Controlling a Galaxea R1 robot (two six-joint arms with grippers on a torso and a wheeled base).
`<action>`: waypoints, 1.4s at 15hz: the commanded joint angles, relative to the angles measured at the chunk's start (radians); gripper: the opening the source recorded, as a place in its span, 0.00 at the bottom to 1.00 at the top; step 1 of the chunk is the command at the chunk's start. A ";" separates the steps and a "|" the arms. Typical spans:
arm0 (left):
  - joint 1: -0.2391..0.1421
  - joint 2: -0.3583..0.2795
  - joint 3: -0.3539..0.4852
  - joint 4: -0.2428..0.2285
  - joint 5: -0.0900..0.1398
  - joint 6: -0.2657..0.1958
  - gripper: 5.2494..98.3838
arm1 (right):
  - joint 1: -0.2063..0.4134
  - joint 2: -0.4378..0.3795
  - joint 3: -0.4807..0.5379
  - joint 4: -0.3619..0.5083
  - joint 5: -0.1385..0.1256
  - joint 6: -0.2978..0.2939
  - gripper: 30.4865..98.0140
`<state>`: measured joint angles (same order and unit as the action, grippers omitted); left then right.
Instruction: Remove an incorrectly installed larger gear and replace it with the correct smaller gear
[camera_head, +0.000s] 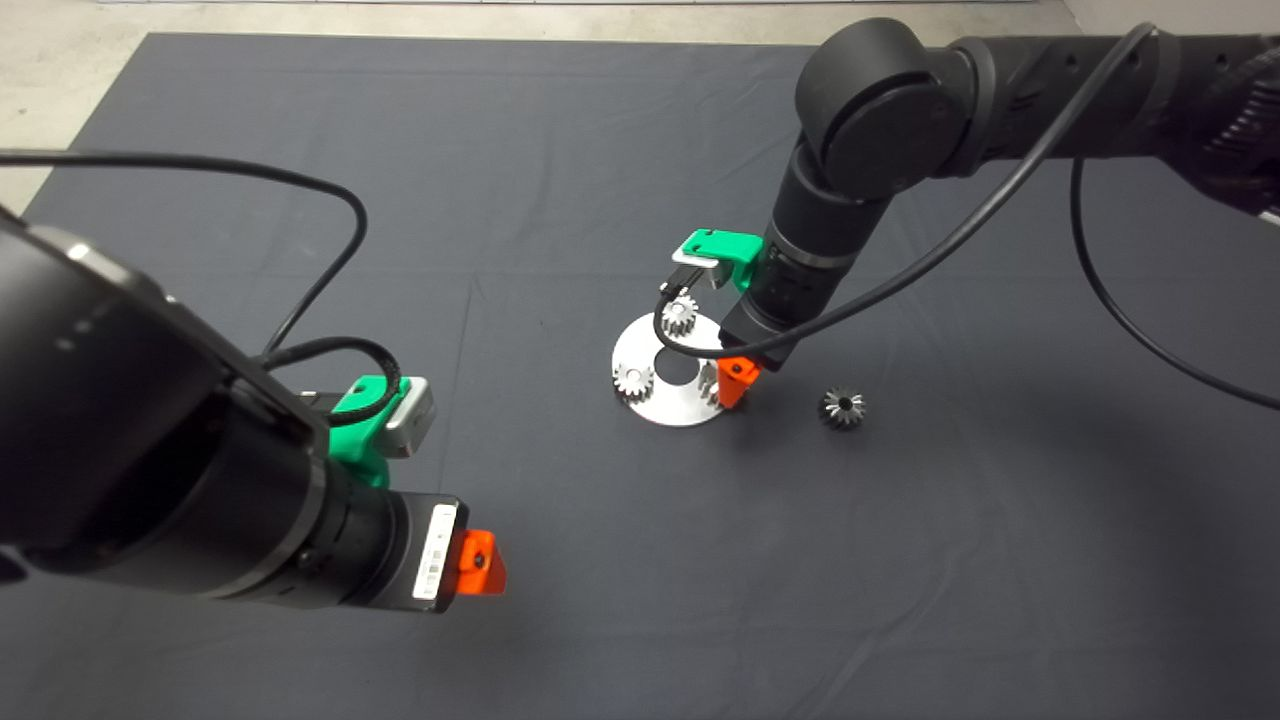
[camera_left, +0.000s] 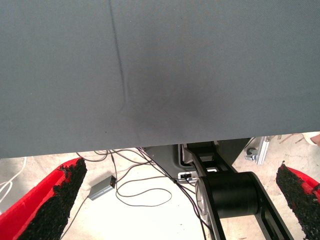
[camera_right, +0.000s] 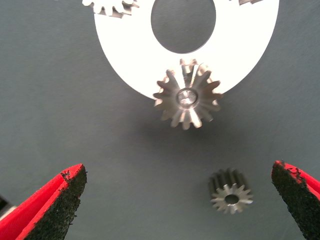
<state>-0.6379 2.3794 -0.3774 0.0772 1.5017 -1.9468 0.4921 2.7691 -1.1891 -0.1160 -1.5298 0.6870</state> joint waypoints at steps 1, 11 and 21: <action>-0.022 0.001 0.016 -0.020 0.006 0.003 0.99 | -0.036 -0.002 0.008 -0.121 -0.127 -0.050 1.00; -0.022 0.001 0.016 -0.020 0.006 0.003 0.99 | -0.105 0.005 0.033 -0.179 -0.125 -0.072 1.00; -0.022 0.002 0.017 -0.020 0.006 0.003 0.99 | -0.161 0.020 0.009 -0.298 -0.124 -0.070 1.00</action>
<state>-0.6379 2.3798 -0.3774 0.0759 1.5015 -1.9468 0.3377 2.7711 -1.1479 -0.3385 -1.5283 0.6238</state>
